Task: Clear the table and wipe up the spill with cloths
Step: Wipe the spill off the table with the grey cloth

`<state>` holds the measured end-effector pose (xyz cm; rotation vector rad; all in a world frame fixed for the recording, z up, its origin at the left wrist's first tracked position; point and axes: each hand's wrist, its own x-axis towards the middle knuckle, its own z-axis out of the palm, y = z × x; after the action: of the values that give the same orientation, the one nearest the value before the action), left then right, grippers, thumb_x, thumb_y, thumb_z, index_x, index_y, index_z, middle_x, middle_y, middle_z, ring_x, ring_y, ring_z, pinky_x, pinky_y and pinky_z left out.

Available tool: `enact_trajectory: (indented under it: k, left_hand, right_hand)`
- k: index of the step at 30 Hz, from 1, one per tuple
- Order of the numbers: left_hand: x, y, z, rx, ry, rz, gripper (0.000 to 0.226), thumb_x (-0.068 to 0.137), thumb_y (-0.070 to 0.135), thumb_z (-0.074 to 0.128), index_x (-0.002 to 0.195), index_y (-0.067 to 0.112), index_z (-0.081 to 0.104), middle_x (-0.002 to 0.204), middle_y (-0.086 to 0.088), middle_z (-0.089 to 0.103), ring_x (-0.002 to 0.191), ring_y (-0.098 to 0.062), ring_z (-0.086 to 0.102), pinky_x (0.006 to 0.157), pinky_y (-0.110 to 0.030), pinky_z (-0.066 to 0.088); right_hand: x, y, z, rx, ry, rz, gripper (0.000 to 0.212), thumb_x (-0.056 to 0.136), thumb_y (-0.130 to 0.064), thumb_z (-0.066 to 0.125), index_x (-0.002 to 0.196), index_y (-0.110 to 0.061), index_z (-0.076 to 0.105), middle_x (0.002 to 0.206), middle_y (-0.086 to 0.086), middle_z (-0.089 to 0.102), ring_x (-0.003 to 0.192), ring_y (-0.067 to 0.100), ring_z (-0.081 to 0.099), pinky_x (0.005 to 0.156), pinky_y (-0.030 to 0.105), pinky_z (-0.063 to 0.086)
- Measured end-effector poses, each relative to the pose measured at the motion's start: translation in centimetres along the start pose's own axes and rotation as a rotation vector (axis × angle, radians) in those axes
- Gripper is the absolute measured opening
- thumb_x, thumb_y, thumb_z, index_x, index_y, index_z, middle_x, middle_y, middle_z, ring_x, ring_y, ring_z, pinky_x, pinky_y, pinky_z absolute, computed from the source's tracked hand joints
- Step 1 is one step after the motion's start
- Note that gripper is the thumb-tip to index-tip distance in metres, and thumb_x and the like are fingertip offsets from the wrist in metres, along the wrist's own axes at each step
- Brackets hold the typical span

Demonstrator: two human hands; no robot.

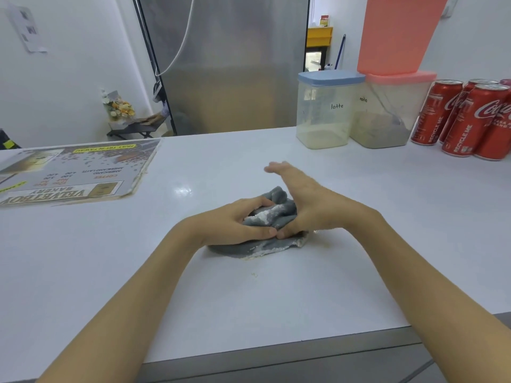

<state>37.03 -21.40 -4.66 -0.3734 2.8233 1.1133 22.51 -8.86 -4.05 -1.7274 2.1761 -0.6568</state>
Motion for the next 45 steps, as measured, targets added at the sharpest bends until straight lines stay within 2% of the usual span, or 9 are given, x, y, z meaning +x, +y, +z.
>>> enact_trajectory:
  k: [4,12,19,23,30,33,39,42,45]
  left_hand:
    - [-0.9,-0.6,0.0,-0.023,0.006,-0.003,0.037,0.085,0.037,0.066,0.119,0.041,0.051,0.108,0.024,0.060,0.098,0.007,0.055,0.085,-0.014,0.041]
    - [-1.5,-0.8,0.6,-0.151,0.250,0.112,0.056,0.067,0.028,0.084,0.113,0.036,0.054,0.114,0.018,0.060,0.107,0.002,0.058,0.095,-0.025,0.047]
    - [-4.2,0.5,0.2,0.091,0.044,0.015,0.088,0.069,0.047,0.077,0.138,0.047,0.023,0.121,0.035,0.043,0.108,0.016,0.045,0.086,-0.004,0.039]
    - [-5.0,0.9,0.3,0.174,0.087,-0.021,0.079,0.076,0.049,0.071,0.140,0.044,0.025,0.121,0.025,0.050,0.106,0.001,0.051,0.091,-0.016,0.043]
    - [-5.7,1.6,2.1,0.218,0.244,-0.083,0.076,0.079,0.040,0.070,0.142,0.036,0.027,0.125,0.011,0.053,0.105,-0.010,0.051,0.087,-0.023,0.043]
    - [-5.3,1.5,2.7,0.186,0.353,-0.149,0.076,0.075,0.035,0.073,0.140,0.034,0.033,0.128,0.005,0.054,0.110,-0.017,0.053,0.091,-0.027,0.045]
    - [-4.1,1.5,2.7,0.228,0.538,-0.272,0.068,0.075,0.012,0.061,0.137,0.028,0.038,0.107,-0.002,0.062,0.094,-0.021,0.056,0.073,-0.027,0.047]
    - [-3.7,1.6,2.6,0.166,0.584,-0.279,0.066,0.074,0.008,0.061,0.134,0.025,0.040,0.099,-0.003,0.063,0.089,-0.022,0.056,0.072,-0.031,0.048]
    - [-3.7,1.7,3.2,0.150,0.615,-0.267,0.063,0.074,0.007,0.059,0.132,0.022,0.040,0.094,-0.003,0.064,0.085,-0.023,0.056,0.071,-0.035,0.049]
  right_hand:
    - [0.6,-0.3,0.9,0.215,-0.252,0.065,0.094,0.072,-0.010,0.076,0.145,-0.035,0.023,0.132,-0.012,0.048,0.118,0.010,0.049,0.102,0.027,0.041]
    - [-0.6,-0.1,1.5,0.261,-0.124,0.105,0.056,0.070,-0.024,0.077,0.117,-0.041,0.051,0.110,-0.017,0.062,0.103,0.005,0.057,0.093,0.032,0.048]
    - [-2.1,-0.6,1.9,0.167,-0.006,0.083,0.052,0.078,-0.025,0.074,0.123,-0.035,0.051,0.110,-0.014,0.060,0.097,0.002,0.055,0.078,0.013,0.043]
    - [-2.7,-1.4,2.3,0.139,0.085,0.078,0.042,0.075,-0.019,0.075,0.112,-0.034,0.061,0.099,-0.014,0.063,0.088,-0.003,0.056,0.070,0.006,0.044]
    - [-4.4,-2.6,3.8,0.190,0.213,0.063,0.039,0.077,-0.009,0.067,0.110,-0.030,0.066,0.096,-0.010,0.069,0.087,0.005,0.061,0.078,0.021,0.048]
    - [-5.5,-2.7,3.1,0.201,0.078,0.092,0.037,0.083,-0.013,0.064,0.119,-0.021,0.058,0.106,-0.001,0.066,0.095,0.013,0.059,0.083,0.026,0.046]
    - [-6.9,-2.5,1.5,0.443,-0.238,0.087,0.060,0.089,-0.033,0.062,0.143,-0.033,0.035,0.128,-0.018,0.057,0.114,-0.001,0.054,0.104,0.027,0.041]
    - [-6.8,-2.4,1.7,0.530,-0.181,0.080,0.043,0.095,-0.030,0.052,0.137,-0.028,0.046,0.125,-0.008,0.062,0.116,0.012,0.057,0.104,0.033,0.043]
    - [-6.2,-2.7,2.9,0.410,0.061,0.125,0.026,0.095,-0.019,0.054,0.118,-0.025,0.064,0.106,-0.002,0.070,0.103,0.019,0.063,0.096,0.033,0.047]
